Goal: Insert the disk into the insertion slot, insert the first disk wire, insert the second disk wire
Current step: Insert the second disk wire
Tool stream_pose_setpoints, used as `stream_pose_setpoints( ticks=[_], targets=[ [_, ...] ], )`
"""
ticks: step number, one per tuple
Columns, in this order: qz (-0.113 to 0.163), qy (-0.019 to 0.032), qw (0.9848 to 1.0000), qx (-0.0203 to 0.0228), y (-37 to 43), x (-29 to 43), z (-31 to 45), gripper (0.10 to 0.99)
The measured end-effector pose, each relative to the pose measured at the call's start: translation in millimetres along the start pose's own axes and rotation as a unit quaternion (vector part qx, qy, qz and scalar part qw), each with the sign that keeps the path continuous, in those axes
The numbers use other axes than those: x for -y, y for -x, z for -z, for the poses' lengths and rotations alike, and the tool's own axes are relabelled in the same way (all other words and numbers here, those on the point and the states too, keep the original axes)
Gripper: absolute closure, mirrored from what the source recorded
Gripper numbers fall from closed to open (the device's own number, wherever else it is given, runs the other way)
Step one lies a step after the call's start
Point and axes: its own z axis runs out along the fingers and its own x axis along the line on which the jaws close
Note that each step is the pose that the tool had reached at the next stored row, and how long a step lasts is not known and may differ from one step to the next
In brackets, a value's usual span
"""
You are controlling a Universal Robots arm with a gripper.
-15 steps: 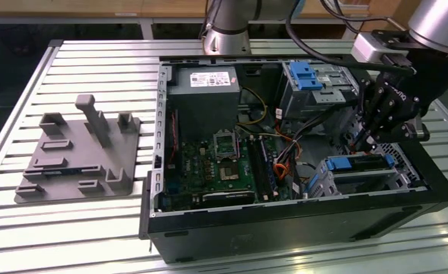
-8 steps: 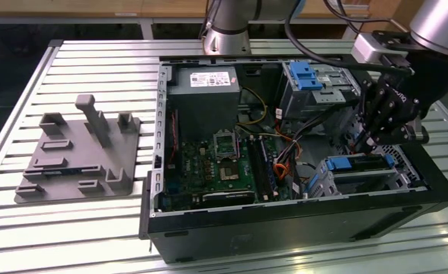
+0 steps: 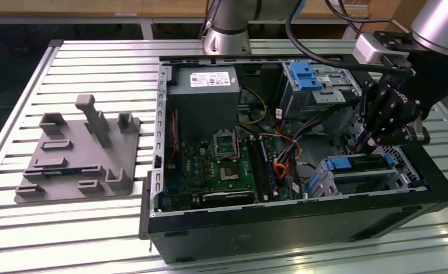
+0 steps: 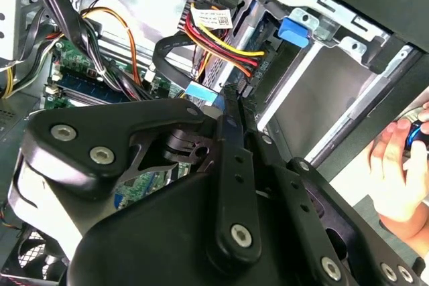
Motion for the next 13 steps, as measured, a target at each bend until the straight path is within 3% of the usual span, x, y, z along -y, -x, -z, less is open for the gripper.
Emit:
stream_pose_setpoints(
  ticks=[2,7,13],
  targets=[
    [0.0,0.0009,1.0,0.0,0.0,0.9,0.0,0.945],
    [0.001,0.0099,1.0,-0.0008,0.6,8.0,0.5,0.945],
    [0.002,0.016,0.9999,-0.0014,0.1,10.1,0.4,0.945]
  ],
)
